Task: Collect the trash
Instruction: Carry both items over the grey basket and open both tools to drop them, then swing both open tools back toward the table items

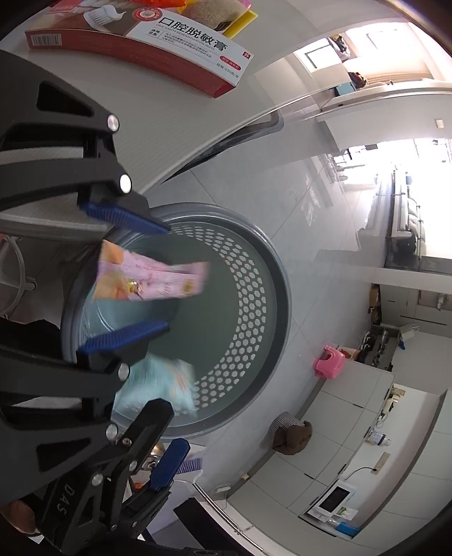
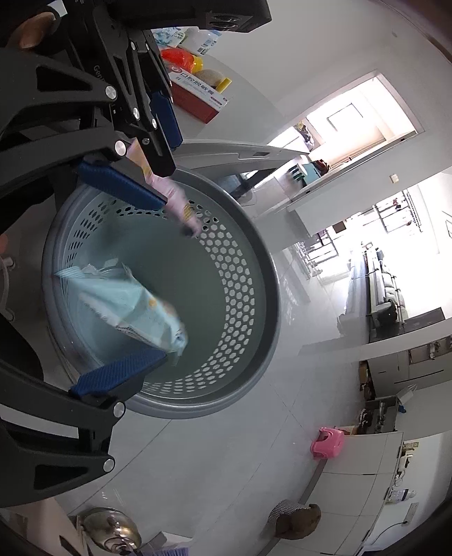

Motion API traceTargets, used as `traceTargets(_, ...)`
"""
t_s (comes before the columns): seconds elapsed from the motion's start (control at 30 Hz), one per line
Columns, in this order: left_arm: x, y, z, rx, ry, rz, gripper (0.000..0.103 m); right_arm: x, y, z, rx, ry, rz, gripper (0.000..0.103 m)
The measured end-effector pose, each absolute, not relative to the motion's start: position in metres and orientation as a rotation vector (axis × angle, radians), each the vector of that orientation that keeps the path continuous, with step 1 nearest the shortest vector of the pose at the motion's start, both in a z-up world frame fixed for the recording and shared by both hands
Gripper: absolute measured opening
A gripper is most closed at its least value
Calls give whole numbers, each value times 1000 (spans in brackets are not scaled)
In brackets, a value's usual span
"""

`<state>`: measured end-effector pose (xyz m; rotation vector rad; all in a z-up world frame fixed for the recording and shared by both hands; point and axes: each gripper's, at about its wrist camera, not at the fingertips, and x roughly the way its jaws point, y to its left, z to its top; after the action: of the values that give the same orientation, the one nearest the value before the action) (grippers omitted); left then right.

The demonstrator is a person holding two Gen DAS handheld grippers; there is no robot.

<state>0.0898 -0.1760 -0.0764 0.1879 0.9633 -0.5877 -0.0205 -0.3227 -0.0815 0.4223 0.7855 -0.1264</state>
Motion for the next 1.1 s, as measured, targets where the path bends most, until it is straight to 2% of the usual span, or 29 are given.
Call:
traceTargets(0.33,85,-169,-71,183,953,-568,59,-30,-329,-83,452,785,-135,80)
traceTargets(0.8,76,-136,-51,129,911,-525,62,-59,-330,-55,451,710,-173,80)
traceTargets(1.1,67,-90,-32,92,857,-459,71,-63,-290,-48,408,712,-130,80)
